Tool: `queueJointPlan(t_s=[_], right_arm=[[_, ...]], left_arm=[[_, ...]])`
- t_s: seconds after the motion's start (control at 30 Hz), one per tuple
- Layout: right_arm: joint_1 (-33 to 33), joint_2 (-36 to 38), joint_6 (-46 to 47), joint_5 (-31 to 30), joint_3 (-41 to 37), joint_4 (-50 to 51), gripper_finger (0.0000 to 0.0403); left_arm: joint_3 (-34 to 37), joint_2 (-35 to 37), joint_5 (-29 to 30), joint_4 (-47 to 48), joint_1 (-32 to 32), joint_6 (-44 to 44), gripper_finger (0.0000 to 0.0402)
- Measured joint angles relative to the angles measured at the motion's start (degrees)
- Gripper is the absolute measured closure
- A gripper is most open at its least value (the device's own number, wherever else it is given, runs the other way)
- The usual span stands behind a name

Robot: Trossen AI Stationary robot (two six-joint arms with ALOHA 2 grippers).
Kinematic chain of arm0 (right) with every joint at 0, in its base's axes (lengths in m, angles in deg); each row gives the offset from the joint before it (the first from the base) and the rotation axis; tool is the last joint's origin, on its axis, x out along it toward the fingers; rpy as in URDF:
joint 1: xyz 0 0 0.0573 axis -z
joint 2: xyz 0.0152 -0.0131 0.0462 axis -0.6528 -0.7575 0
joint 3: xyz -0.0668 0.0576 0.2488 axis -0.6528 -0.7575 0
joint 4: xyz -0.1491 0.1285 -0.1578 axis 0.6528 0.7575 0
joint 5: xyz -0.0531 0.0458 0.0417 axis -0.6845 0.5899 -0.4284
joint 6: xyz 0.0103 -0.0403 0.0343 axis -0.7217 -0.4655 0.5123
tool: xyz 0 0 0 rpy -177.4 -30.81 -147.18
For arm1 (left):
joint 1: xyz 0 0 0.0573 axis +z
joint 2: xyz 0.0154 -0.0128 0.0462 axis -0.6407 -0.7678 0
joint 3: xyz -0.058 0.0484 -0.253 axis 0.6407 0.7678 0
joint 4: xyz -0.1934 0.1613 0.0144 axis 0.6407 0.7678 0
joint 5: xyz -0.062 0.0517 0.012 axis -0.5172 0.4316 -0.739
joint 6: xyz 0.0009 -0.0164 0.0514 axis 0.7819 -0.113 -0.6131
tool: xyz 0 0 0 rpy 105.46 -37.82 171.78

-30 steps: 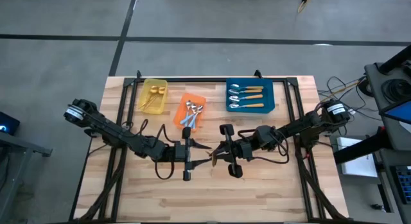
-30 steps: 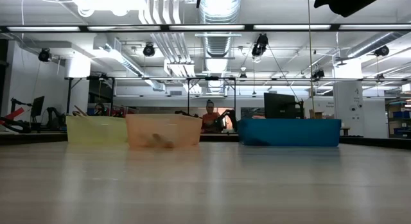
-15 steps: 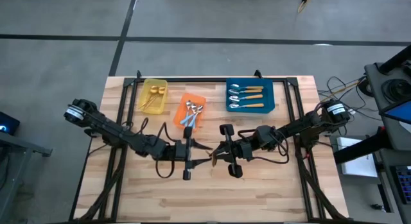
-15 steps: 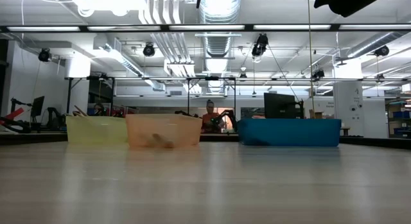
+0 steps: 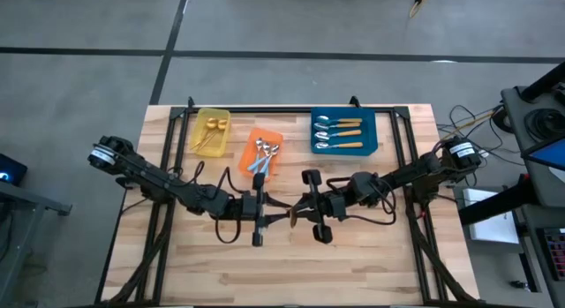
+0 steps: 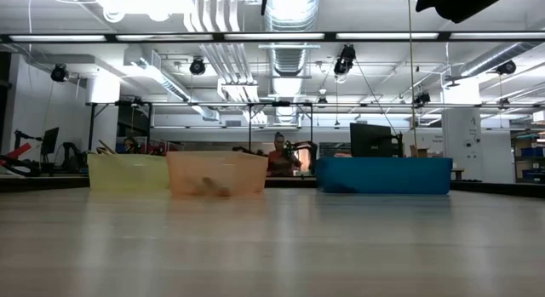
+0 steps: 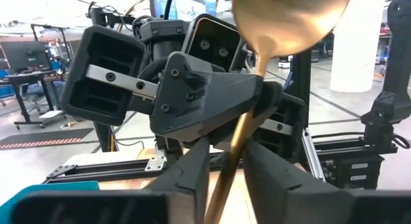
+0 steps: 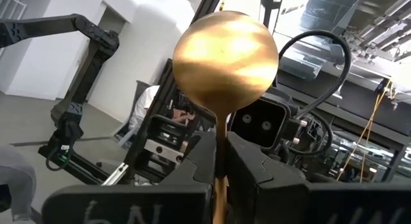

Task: Sort silverware by color (type)
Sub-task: Put the gold spoon into the yellow bin

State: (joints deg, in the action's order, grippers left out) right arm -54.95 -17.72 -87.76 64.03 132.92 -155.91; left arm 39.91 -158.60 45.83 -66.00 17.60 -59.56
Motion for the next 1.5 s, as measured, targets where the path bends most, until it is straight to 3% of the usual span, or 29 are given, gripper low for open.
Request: queueJointPlan(t_s=[0.2, 0.57, 0.87, 1.1, 1.5], right_arm=[[0.04, 0.0, 0.15, -0.05, 0.0, 0.01, 0.039], [0.02, 0.07, -0.14, -0.08, 0.0, 1.09, 0.0386], [-0.02, 0.07, -1.09, -2.44, 0.0, 1.8, 0.0315], [0.0, 0.35, -0.47, -2.73, 0.0, 2.73, 0.0299], [-0.04, 1.19, 1.07, -14.61, 0.0, 3.19, 0.0298]], left_arm=[[0.0, 0.0, -0.38, 0.23, -0.09, -1.89, 0.0391], [0.02, 0.0, -0.32, 0.65, -0.1, -1.84, 0.0396], [0.02, -0.02, 0.58, 0.59, 0.0, -1.06, 0.0399], [0.02, 0.01, 1.42, 0.93, 0.0, -1.37, 0.0399], [0.02, 4.04, 10.32, 10.72, 0.0, -0.62, 0.04]])
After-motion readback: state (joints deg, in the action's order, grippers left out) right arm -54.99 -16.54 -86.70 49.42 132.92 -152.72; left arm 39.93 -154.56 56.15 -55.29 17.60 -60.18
